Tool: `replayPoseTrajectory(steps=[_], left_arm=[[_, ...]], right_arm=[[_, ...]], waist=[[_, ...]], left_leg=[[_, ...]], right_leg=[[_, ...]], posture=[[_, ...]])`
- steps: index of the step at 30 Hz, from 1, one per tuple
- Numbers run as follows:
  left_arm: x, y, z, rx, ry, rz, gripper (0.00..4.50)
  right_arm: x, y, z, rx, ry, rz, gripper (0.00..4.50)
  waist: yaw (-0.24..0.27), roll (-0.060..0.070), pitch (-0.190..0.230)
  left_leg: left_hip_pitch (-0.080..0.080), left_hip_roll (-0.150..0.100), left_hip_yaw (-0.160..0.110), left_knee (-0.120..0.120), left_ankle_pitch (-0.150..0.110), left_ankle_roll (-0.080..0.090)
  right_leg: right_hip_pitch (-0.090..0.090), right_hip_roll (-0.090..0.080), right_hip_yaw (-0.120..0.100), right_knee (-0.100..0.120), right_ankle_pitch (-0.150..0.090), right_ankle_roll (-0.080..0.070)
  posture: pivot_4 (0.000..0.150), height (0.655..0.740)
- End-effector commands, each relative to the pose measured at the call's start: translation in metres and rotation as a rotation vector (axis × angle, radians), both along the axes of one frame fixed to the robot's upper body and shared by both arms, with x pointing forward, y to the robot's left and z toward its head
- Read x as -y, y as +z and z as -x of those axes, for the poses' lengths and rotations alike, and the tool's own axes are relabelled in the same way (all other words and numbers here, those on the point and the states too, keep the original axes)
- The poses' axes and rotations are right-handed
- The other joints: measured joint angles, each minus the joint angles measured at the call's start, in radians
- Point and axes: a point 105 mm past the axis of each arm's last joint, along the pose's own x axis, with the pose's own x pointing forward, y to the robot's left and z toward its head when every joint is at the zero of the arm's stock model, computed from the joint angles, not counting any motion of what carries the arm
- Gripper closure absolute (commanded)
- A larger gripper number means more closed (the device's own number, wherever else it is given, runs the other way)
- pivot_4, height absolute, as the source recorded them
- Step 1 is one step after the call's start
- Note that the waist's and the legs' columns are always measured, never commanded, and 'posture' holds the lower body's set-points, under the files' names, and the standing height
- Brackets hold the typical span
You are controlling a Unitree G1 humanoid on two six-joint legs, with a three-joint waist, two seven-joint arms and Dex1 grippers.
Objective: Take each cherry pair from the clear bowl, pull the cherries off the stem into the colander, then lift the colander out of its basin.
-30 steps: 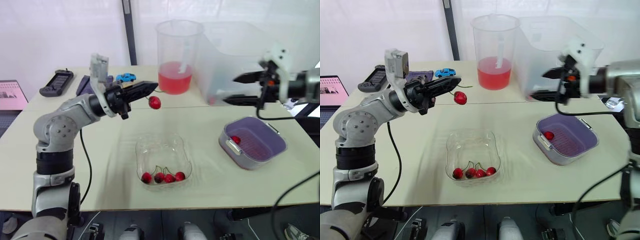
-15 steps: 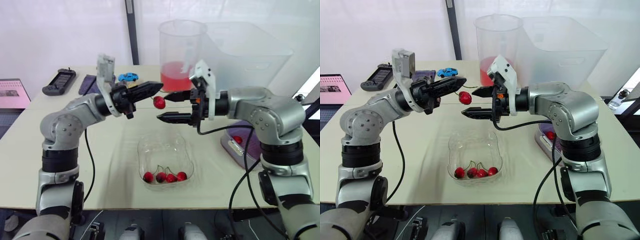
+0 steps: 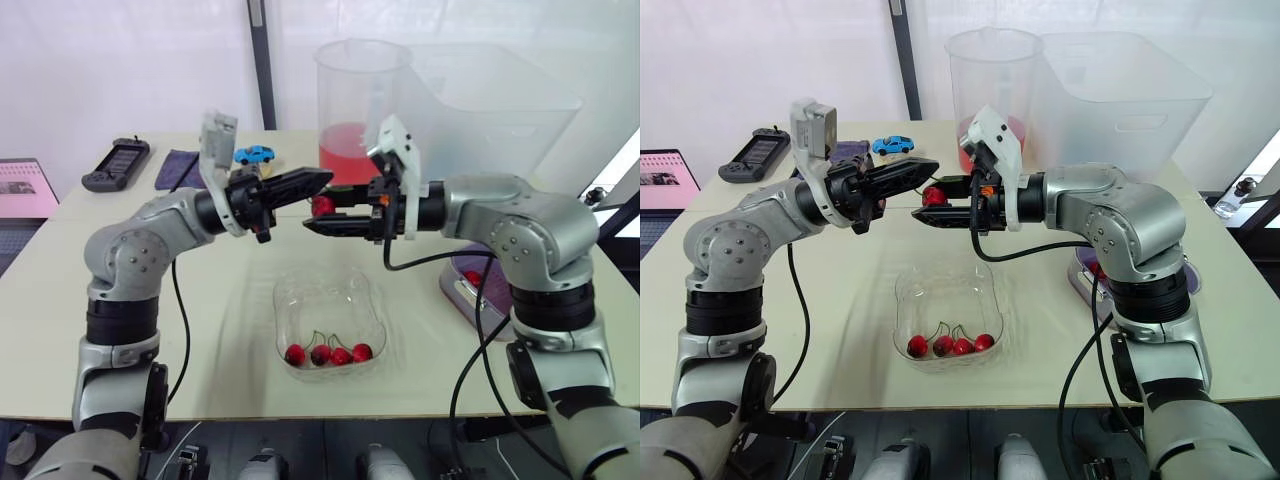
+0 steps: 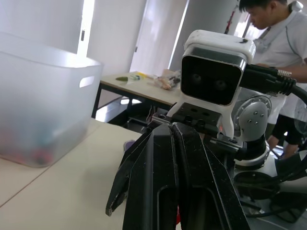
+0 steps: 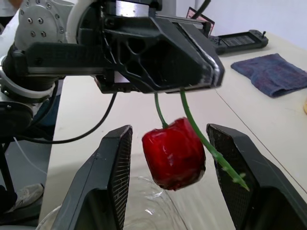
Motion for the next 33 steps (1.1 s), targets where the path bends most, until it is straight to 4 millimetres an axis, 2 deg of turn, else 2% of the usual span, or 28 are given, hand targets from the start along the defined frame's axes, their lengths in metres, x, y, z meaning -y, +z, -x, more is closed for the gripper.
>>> replayPoseTrajectory(steps=[1, 3, 11, 17, 25, 27, 29, 32, 33], left_arm=[[0.001, 0.012, 0.005, 0.065, -0.004, -0.001, 4.50], [0.001, 0.012, 0.005, 0.068, -0.002, -0.003, 4.50], [0.000, 0.012, 0.005, 0.075, 0.000, -0.008, 4.50], [0.001, 0.013, 0.005, 0.077, -0.008, -0.005, 4.50], [0.002, 0.013, 0.005, 0.077, -0.014, -0.002, 4.50], [0.002, 0.013, 0.005, 0.076, -0.014, 0.000, 4.50], [0.002, 0.013, 0.005, 0.076, -0.011, 0.002, 4.50], [-0.001, 0.012, 0.005, 0.073, 0.000, 0.005, 4.50], [-0.002, 0.010, 0.005, 0.071, 0.006, 0.004, 4.50]], right_arm=[[0.001, 0.011, 0.007, 0.050, 0.016, -0.019, 2.42], [0.001, 0.009, 0.007, 0.054, 0.015, -0.006, 3.15], [0.008, 0.001, 0.003, 0.037, -0.012, 0.018, 3.15], [0.025, -0.022, -0.007, -0.015, -0.080, 0.089, 3.15], [0.049, -0.030, -0.013, -0.032, -0.155, 0.119, 3.15], [0.071, -0.026, -0.017, -0.020, -0.224, 0.144, 3.15], [0.101, -0.021, -0.022, 0.009, -0.325, 0.197, 3.15], [0.161, -0.015, -0.029, 0.060, -0.512, 0.359, 3.15], [0.189, -0.018, -0.030, 0.055, -0.585, 0.441, 3.15]], waist=[[0.000, 0.000, 0.000], [0.000, 0.000, 0.000], [0.001, 0.000, 0.000], [0.001, 0.000, 0.000], [0.001, 0.000, 0.000], [0.003, 0.000, 0.000], [0.008, 0.000, 0.000], [0.023, 0.000, 0.000], [0.023, 0.000, 0.000]], left_leg=[[0.000, 0.000, 0.000, 0.000, 0.000, 0.000], [0.000, 0.000, 0.000, 0.000, 0.000, 0.000], [0.000, 0.000, 0.000, 0.000, 0.000, 0.000], [0.000, 0.000, 0.000, 0.000, 0.000, 0.001], [0.000, 0.000, 0.000, 0.000, -0.001, 0.002], [0.000, 0.000, 0.000, 0.000, -0.001, 0.002], [0.000, 0.000, 0.000, 0.000, -0.001, 0.002], [0.000, -0.001, 0.001, 0.000, -0.002, 0.004], [0.000, -0.001, 0.002, 0.000, -0.002, 0.004]], right_leg=[[0.000, 0.000, 0.000, 0.000, 0.000, 0.000], [0.000, 0.000, 0.000, 0.000, 0.000, 0.000], [0.000, 0.000, 0.000, 0.000, 0.000, 0.000], [0.000, 0.000, 0.000, 0.000, 0.000, 0.000], [0.000, 0.000, 0.000, 0.000, 0.000, 0.000], [0.000, 0.000, 0.000, -0.001, 0.000, 0.000], [0.001, 0.000, 0.000, -0.001, 0.000, 0.000], [0.001, -0.001, 0.000, -0.001, 0.000, 0.000], [0.001, -0.001, 0.000, -0.002, 0.000, 0.000]], posture=[[0.150, 0.7337], [0.150, 0.7337], [0.150, 0.7337], [0.150, 0.7337], [0.150, 0.7337], [0.150, 0.7337], [0.150, 0.7337], [0.150, 0.7337], [0.150, 0.7337]])
